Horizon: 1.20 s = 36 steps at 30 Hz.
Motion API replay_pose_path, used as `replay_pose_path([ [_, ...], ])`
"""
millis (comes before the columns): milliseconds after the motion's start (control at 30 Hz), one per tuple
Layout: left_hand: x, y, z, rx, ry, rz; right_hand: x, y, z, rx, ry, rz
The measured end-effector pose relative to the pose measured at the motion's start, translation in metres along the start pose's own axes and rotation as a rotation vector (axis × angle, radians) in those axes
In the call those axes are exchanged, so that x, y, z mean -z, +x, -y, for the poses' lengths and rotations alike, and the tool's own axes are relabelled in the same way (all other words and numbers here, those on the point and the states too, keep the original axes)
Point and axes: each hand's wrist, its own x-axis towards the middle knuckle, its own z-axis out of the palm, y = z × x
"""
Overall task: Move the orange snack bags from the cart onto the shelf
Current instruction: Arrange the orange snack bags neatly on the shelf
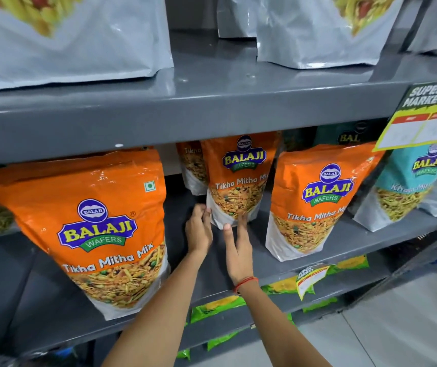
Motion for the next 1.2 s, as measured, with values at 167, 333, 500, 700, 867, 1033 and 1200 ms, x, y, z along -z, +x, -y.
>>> replay_pose_path([
  [167, 0.017, 0.000, 0.006, 0.013, 0.025, -0.036, -0.001, -0.008, 0.001, -0.011, -0.015, 0.090],
  [333, 0.023, -0.009, 0.002, 0.048, -0.019, 0.012, 0.008, -0.019, 0.007, 0.001, 0.003, 0.108],
  [500, 0.018, -0.065, -0.004, 0.017, -0.228, -0.063, 0.057, -0.058, 0.001, 0.195, -0.050, -0.057],
  [700, -0.023, -0.094, -0.045, 0.023, -0.357, 0.321, 0.151, -0.033, 0.002, 0.227, -0.033, -0.516],
  [867, -0.058, -0.093, -0.069, 0.084, -0.339, 0.557, 0.191, 0.008, 0.003, -0.006, 0.104, -0.214],
  [1033, -0.055, -0.094, -0.056, 0.055, -0.339, 0.453, 0.177, 0.009, -0.003, 0.011, 0.130, -0.056],
  [1200, -0.017, -0.103, -0.037, 0.062, -0.329, 0.379, 0.147, -0.005, 0.003, 0.041, 0.168, 0.008],
])
